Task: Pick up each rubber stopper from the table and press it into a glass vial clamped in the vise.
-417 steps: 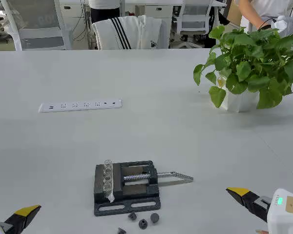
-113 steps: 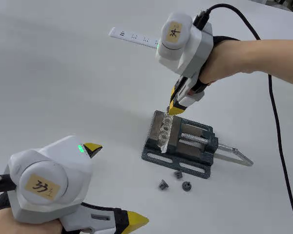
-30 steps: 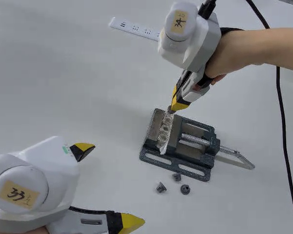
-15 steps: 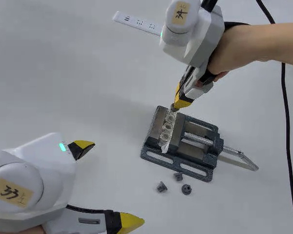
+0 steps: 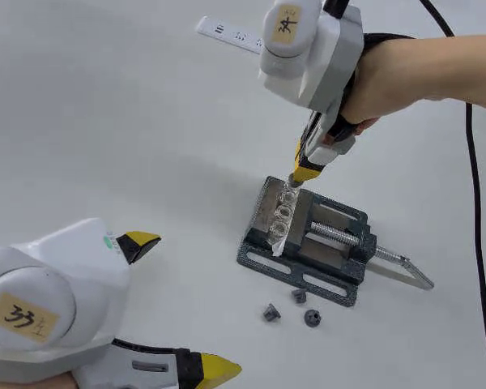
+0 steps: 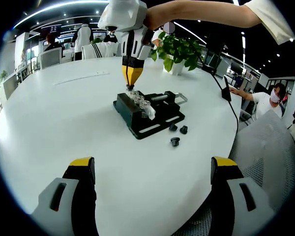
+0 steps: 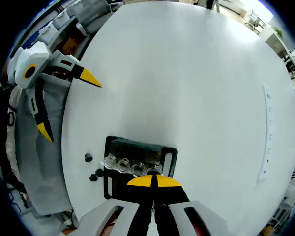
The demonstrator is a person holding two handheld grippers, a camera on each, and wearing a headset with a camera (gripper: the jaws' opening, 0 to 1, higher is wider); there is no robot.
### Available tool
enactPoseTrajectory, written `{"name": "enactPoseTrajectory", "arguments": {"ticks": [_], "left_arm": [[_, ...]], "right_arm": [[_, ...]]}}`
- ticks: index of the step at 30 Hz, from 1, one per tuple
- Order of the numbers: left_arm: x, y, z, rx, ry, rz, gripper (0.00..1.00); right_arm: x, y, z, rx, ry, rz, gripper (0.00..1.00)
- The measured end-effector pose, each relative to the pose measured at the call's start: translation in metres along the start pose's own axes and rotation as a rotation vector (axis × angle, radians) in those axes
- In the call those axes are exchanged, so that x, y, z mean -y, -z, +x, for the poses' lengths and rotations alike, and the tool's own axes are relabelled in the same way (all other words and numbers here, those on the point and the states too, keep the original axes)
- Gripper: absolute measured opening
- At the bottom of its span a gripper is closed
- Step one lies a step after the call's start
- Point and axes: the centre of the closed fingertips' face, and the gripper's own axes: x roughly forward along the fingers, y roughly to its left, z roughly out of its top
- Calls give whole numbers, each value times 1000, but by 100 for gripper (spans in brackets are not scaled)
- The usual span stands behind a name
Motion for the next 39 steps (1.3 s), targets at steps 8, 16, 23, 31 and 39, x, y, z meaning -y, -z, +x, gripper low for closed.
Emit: {"name": "enactPoseTrajectory", "arguments": {"ticks": [8,16,23,31,39], "left_arm": [[-2,1,-1,2,0,-4,98],[-4,1,-1,4,-6,-9,98],[-4,0,-2,8,-11,-8,98],[-4,1,-1,4,-7,4,98],[-8,0,-1,19,-18,3,98]], "right_arm": [[0,-3,0,-18,11,-1,0],[-1,-3,0,-17,4,11,0],[-4,-2,-1,2,-8,27,0],[0,-1,0,-8,-3,17,0],[3,-1,-1,15,-12,28,0]]}}
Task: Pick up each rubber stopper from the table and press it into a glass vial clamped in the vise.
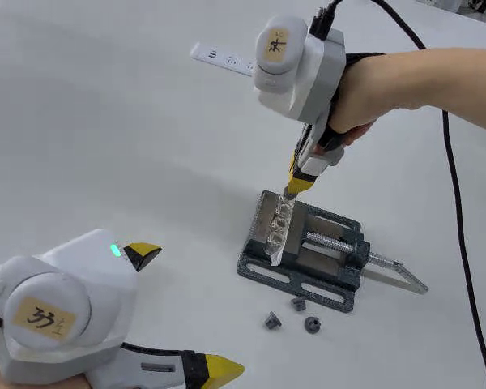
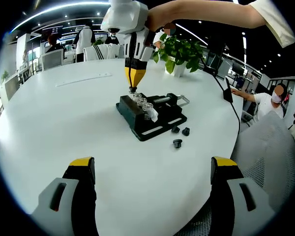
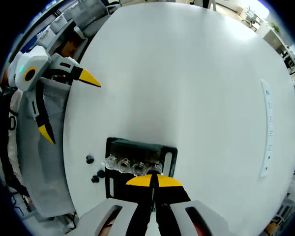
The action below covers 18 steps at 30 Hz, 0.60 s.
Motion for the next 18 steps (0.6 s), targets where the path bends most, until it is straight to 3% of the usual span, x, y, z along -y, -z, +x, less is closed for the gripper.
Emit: {"name": "enactPoseTrajectory", "arguments": {"ticks": [16,18], "left_arm": [[-1,1,1,2,7,12,98],[-1,1,1,1,8,13,98]], "right_arm": [[4,2,-4,37,23,-13,0],[1,5,-9,51,27,-8,5]]}}
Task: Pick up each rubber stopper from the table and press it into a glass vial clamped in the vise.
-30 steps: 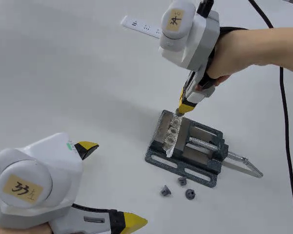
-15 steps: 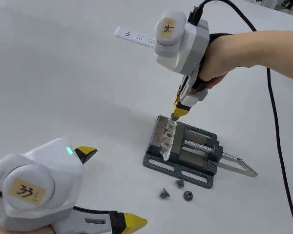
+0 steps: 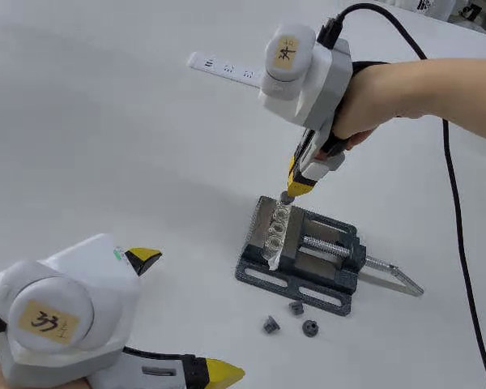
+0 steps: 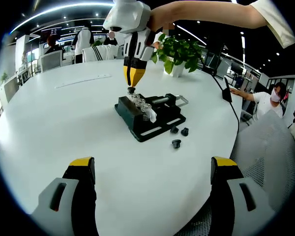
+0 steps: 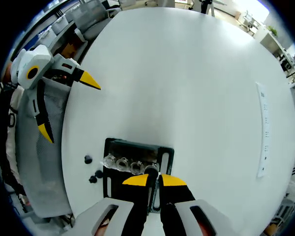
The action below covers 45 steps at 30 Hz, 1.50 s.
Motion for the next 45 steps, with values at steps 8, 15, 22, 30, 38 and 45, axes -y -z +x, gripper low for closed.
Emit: {"name": "enactPoseTrajectory", "arguments": {"ticks": [8,15,22,30,38,45], "left_arm": [[3,0,0,-2,6,4,98],[2,0,0,0,6,5,98],[2,-2,0,10,9,1,98],[2,-3,-1,20,10,3,98],[3,-6,-2,31,10,3,98],[4,-7,-2,31,15,7,98]], "right_arm": [[-14,2,-2,52,-31,8,24],[-20,2,0,78,-26,10,38],[-28,4,2,112,-18,24,53],[-45,7,-2,173,-18,41,51],[-73,23,-2,202,-27,64,49],[-97,33,3,230,-44,94,45]]}}
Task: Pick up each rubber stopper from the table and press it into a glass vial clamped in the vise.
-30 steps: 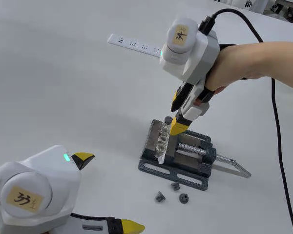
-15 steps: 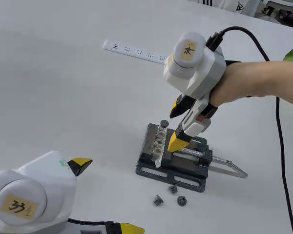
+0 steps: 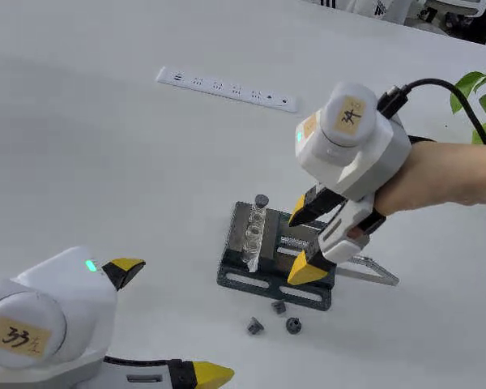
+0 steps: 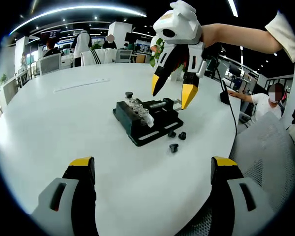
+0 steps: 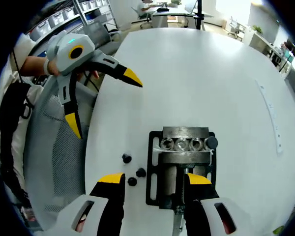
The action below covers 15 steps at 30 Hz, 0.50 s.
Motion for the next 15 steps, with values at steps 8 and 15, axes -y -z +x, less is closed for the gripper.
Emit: {"name": "enactPoseTrajectory", "arguments": {"ticks": [8,15], "left_arm": [[1,0,0,-2,7,8,98],[1,1,0,-5,12,12,98]], "right_arm": [[-30,9,9,22,-32,20,42],[-48,9,21,47,-51,28,37]]}}
